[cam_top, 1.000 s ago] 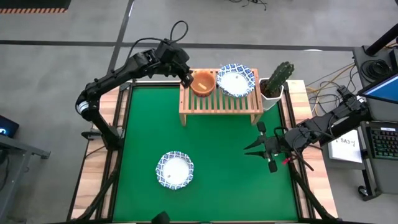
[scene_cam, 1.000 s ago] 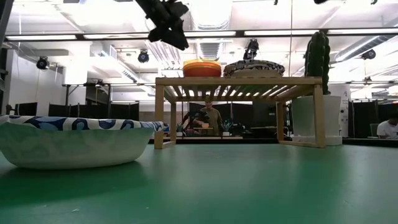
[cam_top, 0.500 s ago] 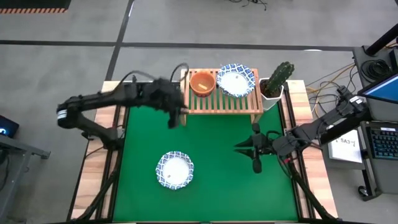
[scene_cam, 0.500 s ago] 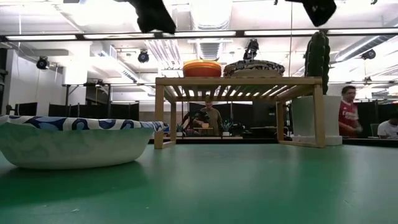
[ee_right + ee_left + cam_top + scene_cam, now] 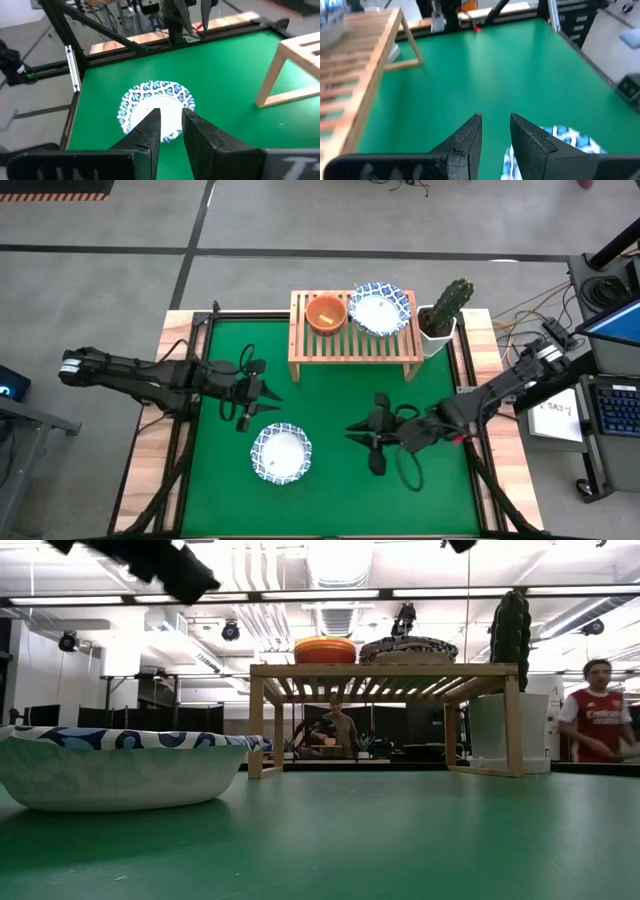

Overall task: Place and stack bowls onto a shelf
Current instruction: Stack the big white bowl on the big white bowl on the shelf

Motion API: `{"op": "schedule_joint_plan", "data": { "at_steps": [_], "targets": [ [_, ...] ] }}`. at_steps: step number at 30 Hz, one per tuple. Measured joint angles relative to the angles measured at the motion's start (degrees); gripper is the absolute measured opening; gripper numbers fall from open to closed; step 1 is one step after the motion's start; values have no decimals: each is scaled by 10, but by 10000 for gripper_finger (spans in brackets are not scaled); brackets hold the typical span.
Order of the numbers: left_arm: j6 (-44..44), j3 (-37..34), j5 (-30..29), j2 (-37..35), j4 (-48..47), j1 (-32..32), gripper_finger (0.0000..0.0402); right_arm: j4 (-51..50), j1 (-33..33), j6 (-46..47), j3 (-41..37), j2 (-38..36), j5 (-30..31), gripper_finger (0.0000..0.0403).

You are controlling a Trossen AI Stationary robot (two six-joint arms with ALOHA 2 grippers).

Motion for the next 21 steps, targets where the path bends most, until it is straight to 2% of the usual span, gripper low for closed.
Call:
{"op": "schedule_joint_plan", "data": {
  "at_steps": [3, 5, 9, 11, 16, 21],
  "targets": [
    [-1, -46, -5, -32, -1, 1, 84, -84, -10, 34, 71, 48, 0, 68],
    [4, -73, -31, -50, -1, 1, 84, -131, -22, 51, 121, 81, -1, 68],
    [7, -97, -100, -76, 8, 1, 84, -215, -55, 94, 207, 145, -6, 68],
    [8, -98, -104, -86, 3, 1, 84, -262, -72, 125, 242, 174, -24, 68],
    [15, -89, -104, -111, -11, 1, 84, -279, -100, 195, 291, 239, -95, 72],
    [13, -82, -104, -127, -10, 1, 84, -284, -113, 237, 318, 299, -132, 109]
  ]
}}
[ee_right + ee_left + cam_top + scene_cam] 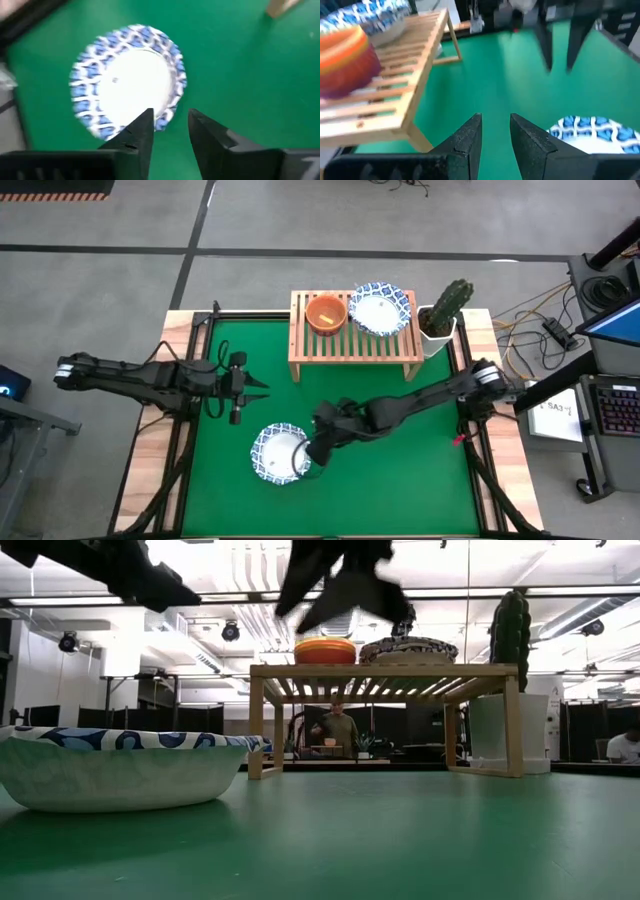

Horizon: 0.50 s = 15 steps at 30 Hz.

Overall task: Place and stack bowls onto a shelf
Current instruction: Stack the big white bowl on the big white bowl on the shelf

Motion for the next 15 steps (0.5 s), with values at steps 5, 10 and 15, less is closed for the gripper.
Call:
{"op": "schedule_joint_plan", "data": {
  "at_steps": [5, 10, 15],
  "targets": [
    [6, 1, 0, -9, 10, 0, 84, 1, -23, 10, 29, 57, 2, 152],
    [7, 0, 0, -11, 10, 0, 84, -5, -38, 1, 64, 123, -11, 172],
    [8, -1, 0, -7, 8, 0, 84, 0, -42, -8, 104, 166, -35, 175]
  ]
}}
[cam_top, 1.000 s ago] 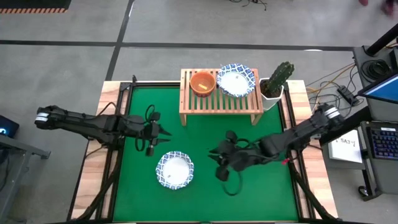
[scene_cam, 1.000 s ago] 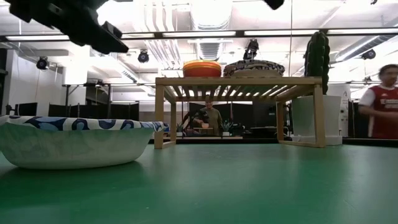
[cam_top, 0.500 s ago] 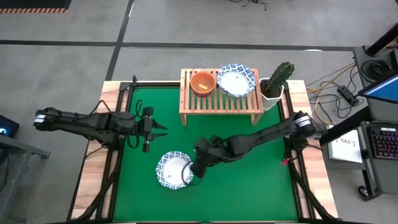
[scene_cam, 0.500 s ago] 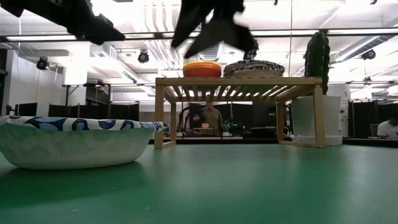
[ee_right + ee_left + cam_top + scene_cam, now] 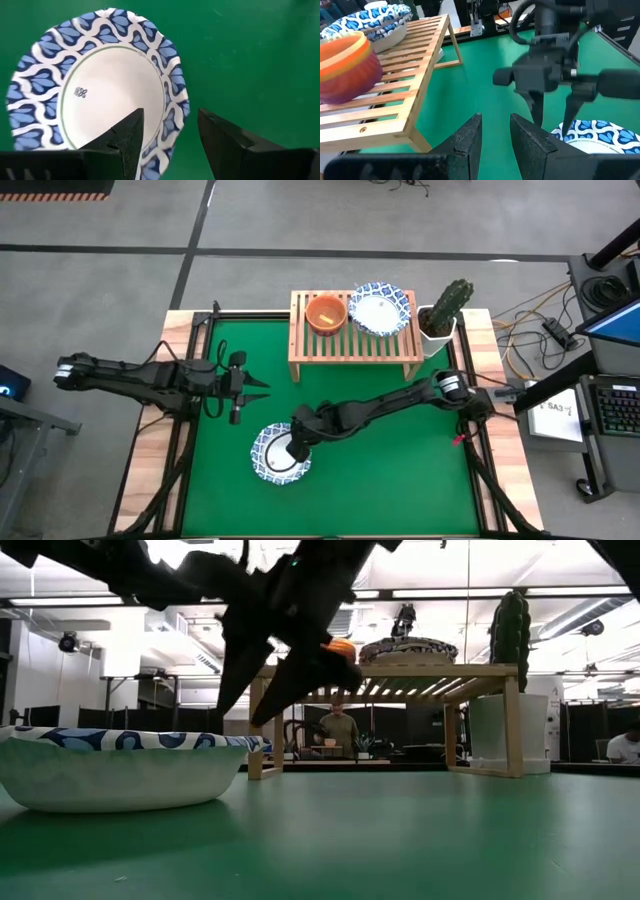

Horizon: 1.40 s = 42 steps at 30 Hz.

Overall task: Place and stack bowls onto a shelf
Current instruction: Stack the big white bowl on the big white bowl on the shelf

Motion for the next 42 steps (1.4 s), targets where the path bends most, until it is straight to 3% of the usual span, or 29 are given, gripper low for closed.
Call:
{"op": "schedule_joint_plan", "data": {
  "at_steps": [7, 20, 24, 35, 39, 42],
  "targets": [
    [5, -1, 0, 5, 4, 0, 84, -19, 0, -3, 45, 38, 1, 164],
    [5, -1, 0, 5, 9, 0, 84, -11, -12, -3, 16, 47, 2, 54],
    [5, -1, 0, 5, 12, 0, 84, -8, -12, -2, 15, 47, 2, 66],
    [5, -1, 0, 6, 21, 0, 84, 6, -12, 4, 15, 47, 2, 146],
    [9, -1, 0, 5, 32, 0, 84, 21, -12, -2, 15, 47, 2, 143],
    [8, -1, 0, 6, 50, 0, 84, 21, -12, -9, 15, 47, 2, 112]
  ]
}}
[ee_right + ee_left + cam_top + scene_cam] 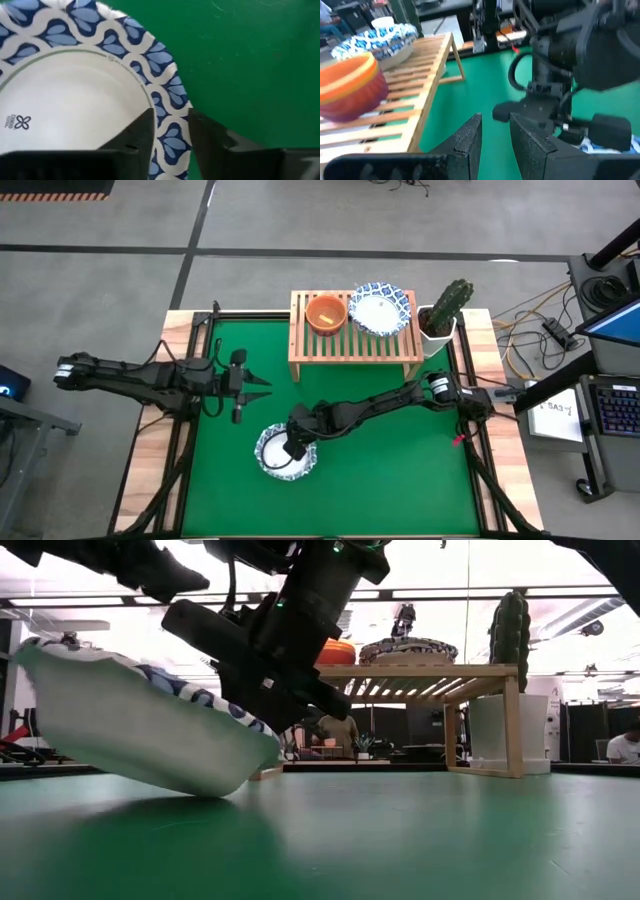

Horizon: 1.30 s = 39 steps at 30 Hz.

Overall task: Place and stack bowls onto a shelf
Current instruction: Stack the big white bowl on the big white bowl on the shelf

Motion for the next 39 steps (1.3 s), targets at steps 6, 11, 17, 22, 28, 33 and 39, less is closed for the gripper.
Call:
{"op": "schedule_joint_plan", "data": {
  "at_steps": [6, 11, 17, 22, 28, 33, 39],
  "targets": [
    [-49, 0, 0, -7, 75, 0, 84, -5, 0, -63, -1, -8, -24, 17],
    [-98, 0, 0, -37, 81, 0, 84, -49, -2, -111, -1, -79, -50, 9],
    [-130, -6, 0, -69, 70, -6, 84, -129, -4, -154, -1, -213, -35, 8],
    [-134, -21, 1, -73, 67, -10, 84, -155, -8, -169, -17, -317, 38, 8],
    [-246, -68, 66, -52, 30, -14, 84, -135, 8, -134, -100, -358, 89, 12],
    [-361, -120, 125, -15, 35, -47, 84, -64, 21, -95, -167, -345, 37, 49],
    [-424, -115, 74, 41, 44, -99, 80, 57, 24, -45, -224, -272, -37, 129]
  ]
}}
